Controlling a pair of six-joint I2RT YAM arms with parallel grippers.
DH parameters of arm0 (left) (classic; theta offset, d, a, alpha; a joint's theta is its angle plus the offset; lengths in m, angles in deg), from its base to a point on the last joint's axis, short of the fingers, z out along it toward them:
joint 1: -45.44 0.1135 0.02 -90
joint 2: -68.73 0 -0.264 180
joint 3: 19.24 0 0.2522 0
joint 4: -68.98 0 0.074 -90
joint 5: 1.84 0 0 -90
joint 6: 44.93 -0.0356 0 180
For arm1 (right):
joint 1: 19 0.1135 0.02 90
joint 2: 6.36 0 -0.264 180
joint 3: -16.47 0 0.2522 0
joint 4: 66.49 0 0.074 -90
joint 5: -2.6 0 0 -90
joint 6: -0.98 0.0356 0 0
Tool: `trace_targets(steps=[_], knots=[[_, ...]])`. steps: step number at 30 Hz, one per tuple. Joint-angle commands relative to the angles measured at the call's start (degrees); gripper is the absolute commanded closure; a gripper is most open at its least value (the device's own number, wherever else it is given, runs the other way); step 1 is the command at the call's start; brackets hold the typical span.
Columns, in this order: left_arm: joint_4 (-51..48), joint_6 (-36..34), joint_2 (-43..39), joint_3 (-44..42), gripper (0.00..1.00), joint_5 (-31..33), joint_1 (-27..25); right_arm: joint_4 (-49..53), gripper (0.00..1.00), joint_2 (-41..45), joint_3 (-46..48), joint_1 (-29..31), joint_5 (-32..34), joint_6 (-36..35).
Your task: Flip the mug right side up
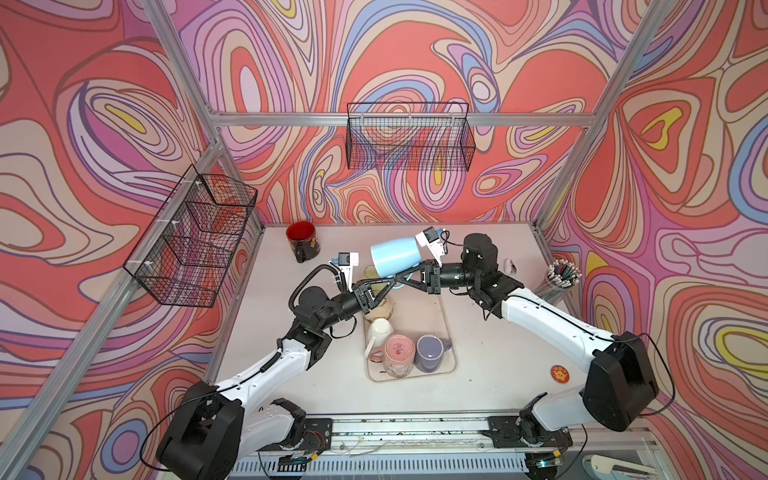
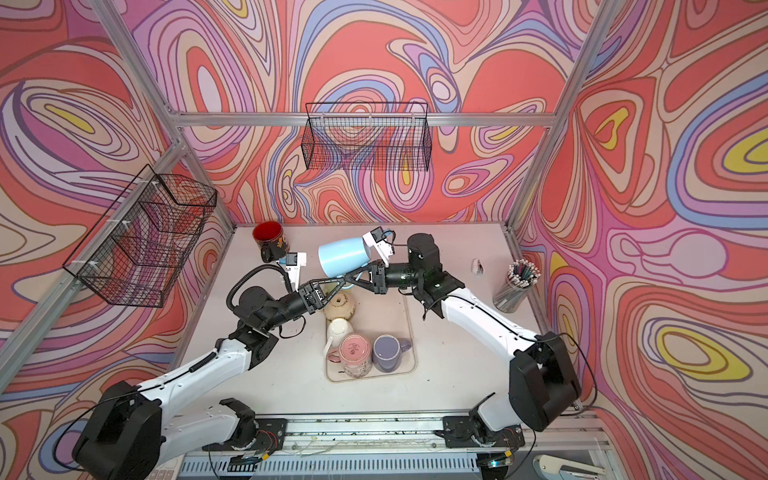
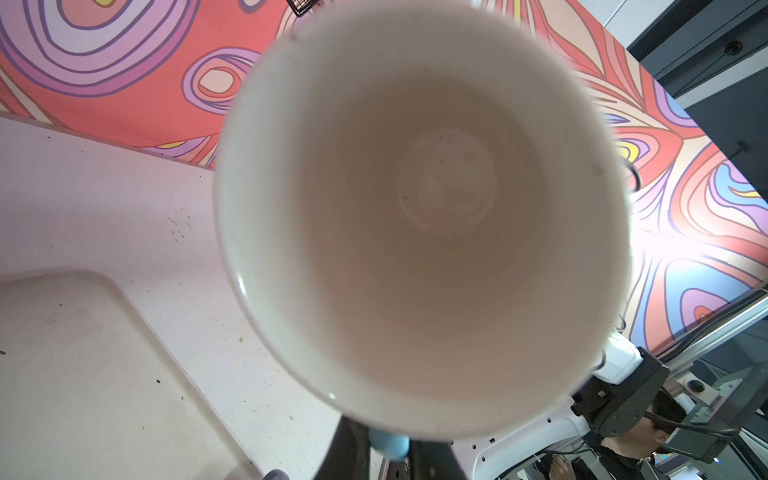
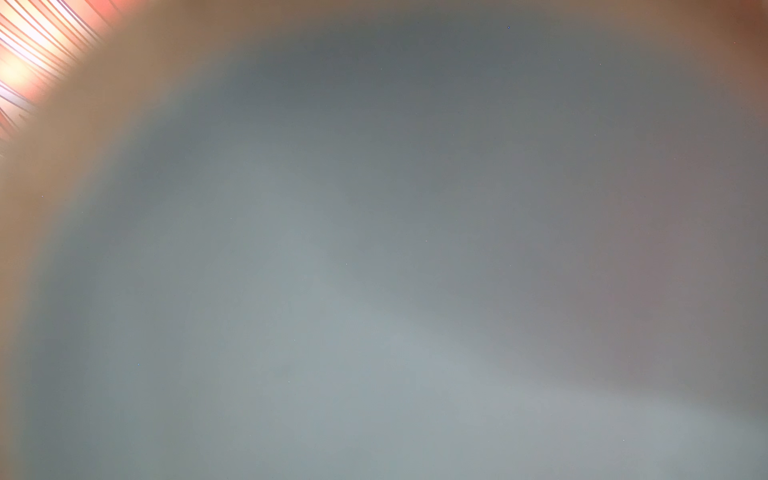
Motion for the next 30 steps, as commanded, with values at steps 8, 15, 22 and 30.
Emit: trace_targets(steps=[8, 15, 22, 30], knots=[[3.21, -1.47, -1.42, -2.88, 1.0, 2.4, -0.32, -2.95, 0.68, 1.91, 1.36, -1.32, -0.22, -1.28], [3.52, -1.42, -1.11, -2.97, 1.0, 2.04, -0.33, -2.97, 0.69, 2.13, 1.7, -1.76, 0.01, -1.24], [3.21, -1.64, -0.87, -2.8, 1.0, 1.95, -0.41, -4.4, 0.92, 1.0, 1.99, -1.85, 0.02, 0.12], [1.63, -2.47, -1.04, -2.41, 0.97, 2.53, -0.64, -5.3, 1.0, 0.52, 2.27, -1.82, 0.04, 0.82]])
